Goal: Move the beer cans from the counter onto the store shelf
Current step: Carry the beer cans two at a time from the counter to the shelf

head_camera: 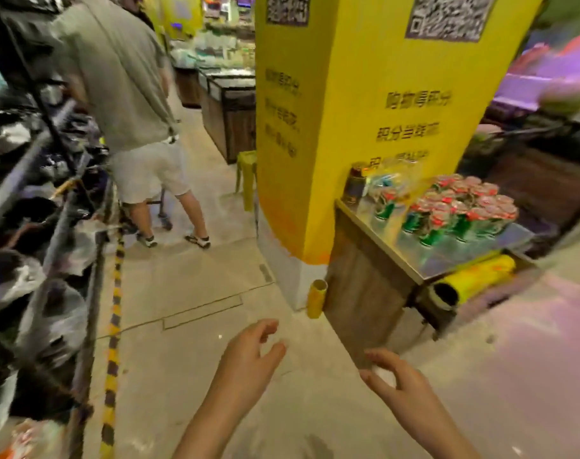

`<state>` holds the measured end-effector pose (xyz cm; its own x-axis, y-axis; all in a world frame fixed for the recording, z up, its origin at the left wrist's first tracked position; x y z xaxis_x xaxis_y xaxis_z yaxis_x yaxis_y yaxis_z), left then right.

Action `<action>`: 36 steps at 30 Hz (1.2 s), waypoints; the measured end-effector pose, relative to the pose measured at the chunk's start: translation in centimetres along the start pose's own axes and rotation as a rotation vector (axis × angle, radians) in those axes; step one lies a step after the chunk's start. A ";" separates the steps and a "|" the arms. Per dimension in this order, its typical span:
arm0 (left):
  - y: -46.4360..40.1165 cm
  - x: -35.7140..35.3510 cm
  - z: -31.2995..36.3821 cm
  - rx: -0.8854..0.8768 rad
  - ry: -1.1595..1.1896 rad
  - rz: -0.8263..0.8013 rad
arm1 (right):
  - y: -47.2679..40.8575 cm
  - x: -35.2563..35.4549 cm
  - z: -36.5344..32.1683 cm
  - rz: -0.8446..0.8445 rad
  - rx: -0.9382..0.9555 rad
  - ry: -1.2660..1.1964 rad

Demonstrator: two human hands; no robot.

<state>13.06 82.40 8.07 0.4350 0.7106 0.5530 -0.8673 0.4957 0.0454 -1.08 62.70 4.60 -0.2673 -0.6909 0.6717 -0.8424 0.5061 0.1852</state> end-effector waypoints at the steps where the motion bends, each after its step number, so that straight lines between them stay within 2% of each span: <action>1: -0.5 -2.3 2.0 -0.024 0.024 -0.026 | 0.6 2.4 2.0 0.037 -0.031 -0.012; 6: -1.6 -13.0 9.1 -0.063 0.169 -0.147 | 3.4 12.1 11.7 0.195 -0.139 -0.090; 12: -3.2 -21.5 10.7 0.010 0.216 -0.294 | 1.3 18.1 17.4 0.262 -0.164 -0.174; 20: -14.0 -29.1 12.8 0.088 0.238 -0.275 | -10.0 25.6 20.5 0.260 -0.088 -0.239; 32: -30.8 -43.0 23.7 0.042 0.314 -0.345 | -24.6 36.4 31.1 0.309 -0.215 -0.231; 36: -33.5 -45.7 24.9 0.065 0.341 -0.308 | -30.5 37.3 33.3 0.237 -0.248 -0.319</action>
<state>16.23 20.93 2.01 0.7202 0.6639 0.2013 -0.6937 0.6850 0.2226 -0.99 4.28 0.13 -0.6018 -0.6463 0.4692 -0.6143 0.7500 0.2452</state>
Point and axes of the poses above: each hand's wrist, its own y-axis away from the middle knuckle, its own x-axis out of the back of the hand, z = x × y, the point moved 8 cm from there along -y, towards the middle knuckle
